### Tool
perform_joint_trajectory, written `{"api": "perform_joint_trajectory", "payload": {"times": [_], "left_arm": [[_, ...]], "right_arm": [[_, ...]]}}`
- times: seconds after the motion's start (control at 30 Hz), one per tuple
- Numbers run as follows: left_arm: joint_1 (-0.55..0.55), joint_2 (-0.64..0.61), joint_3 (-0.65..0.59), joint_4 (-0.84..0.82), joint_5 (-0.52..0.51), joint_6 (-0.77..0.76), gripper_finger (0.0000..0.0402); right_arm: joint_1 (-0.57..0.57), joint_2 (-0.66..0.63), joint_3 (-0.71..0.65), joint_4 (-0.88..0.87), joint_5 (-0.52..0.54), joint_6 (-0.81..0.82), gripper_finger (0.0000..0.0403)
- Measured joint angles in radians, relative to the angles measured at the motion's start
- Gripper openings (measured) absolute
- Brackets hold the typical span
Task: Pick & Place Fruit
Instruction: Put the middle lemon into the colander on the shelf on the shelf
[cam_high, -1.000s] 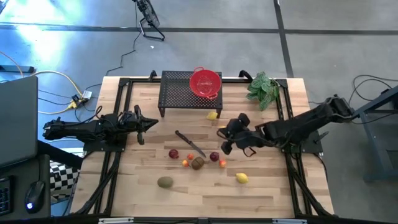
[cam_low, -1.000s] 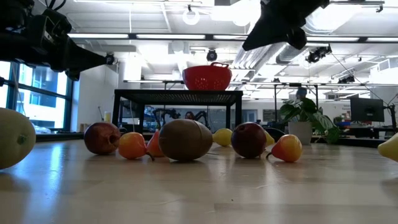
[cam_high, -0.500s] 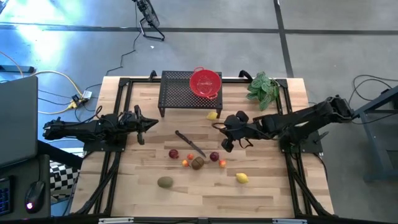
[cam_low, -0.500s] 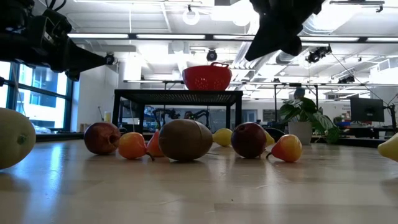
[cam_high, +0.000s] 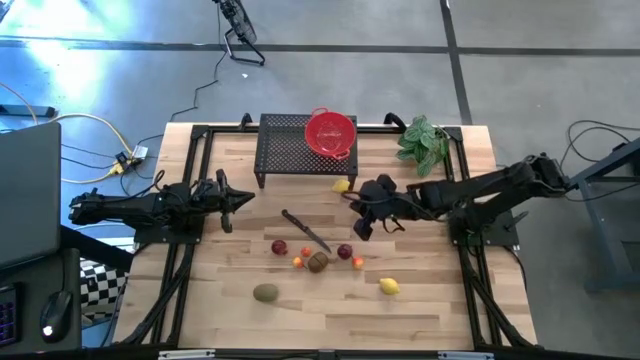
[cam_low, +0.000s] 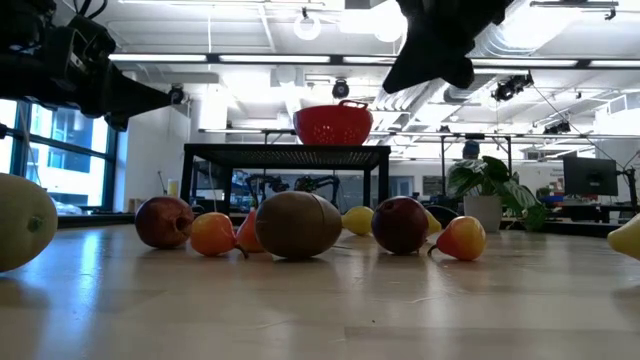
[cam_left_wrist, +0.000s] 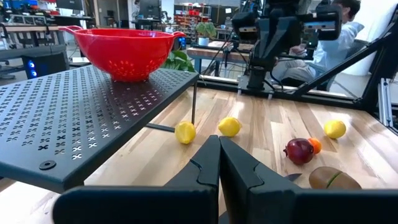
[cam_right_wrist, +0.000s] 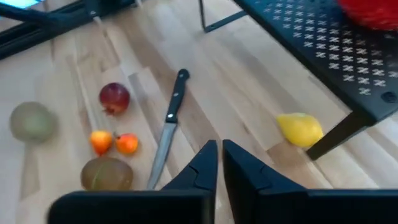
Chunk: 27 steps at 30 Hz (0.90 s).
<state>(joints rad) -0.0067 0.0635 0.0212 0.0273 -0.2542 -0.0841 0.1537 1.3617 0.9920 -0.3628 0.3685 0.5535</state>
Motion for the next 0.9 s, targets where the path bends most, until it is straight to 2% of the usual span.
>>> {"api": "perform_joint_trajectory", "payload": {"times": [0.1, 0.27, 0.43, 0.6, 0.8, 0.9], "left_arm": [[0.000, 0.000, 0.000, 0.000, 0.000, 0.000, 0.0000], [0.000, 0.000, 0.000, -0.001, 0.000, 0.000, 0.0000], [0.000, 0.000, 0.000, -0.001, 0.000, 0.000, 0.0000], [0.000, 0.000, 0.000, -0.001, 0.000, 0.000, 0.0000], [0.000, 0.000, 0.000, -0.001, 0.000, 0.000, 0.0000], [0.000, 0.000, 0.000, -0.001, -0.001, 0.000, 0.0000]], "right_arm": [[-0.003, 0.000, 0.000, -0.001, -0.005, 0.021, 0.0064], [-0.037, 0.000, 0.000, -0.046, -0.002, 0.152, 0.0152], [-0.062, 0.002, 0.000, -0.092, -0.002, 0.135, 0.0222], [-0.077, 0.003, 0.000, -0.101, -0.002, 0.123, 0.0247], [-0.085, 0.003, 0.000, -0.101, -0.001, 0.047, 0.0248], [-0.085, 0.003, 0.000, -0.101, -0.002, 0.060, 0.0248]]}}
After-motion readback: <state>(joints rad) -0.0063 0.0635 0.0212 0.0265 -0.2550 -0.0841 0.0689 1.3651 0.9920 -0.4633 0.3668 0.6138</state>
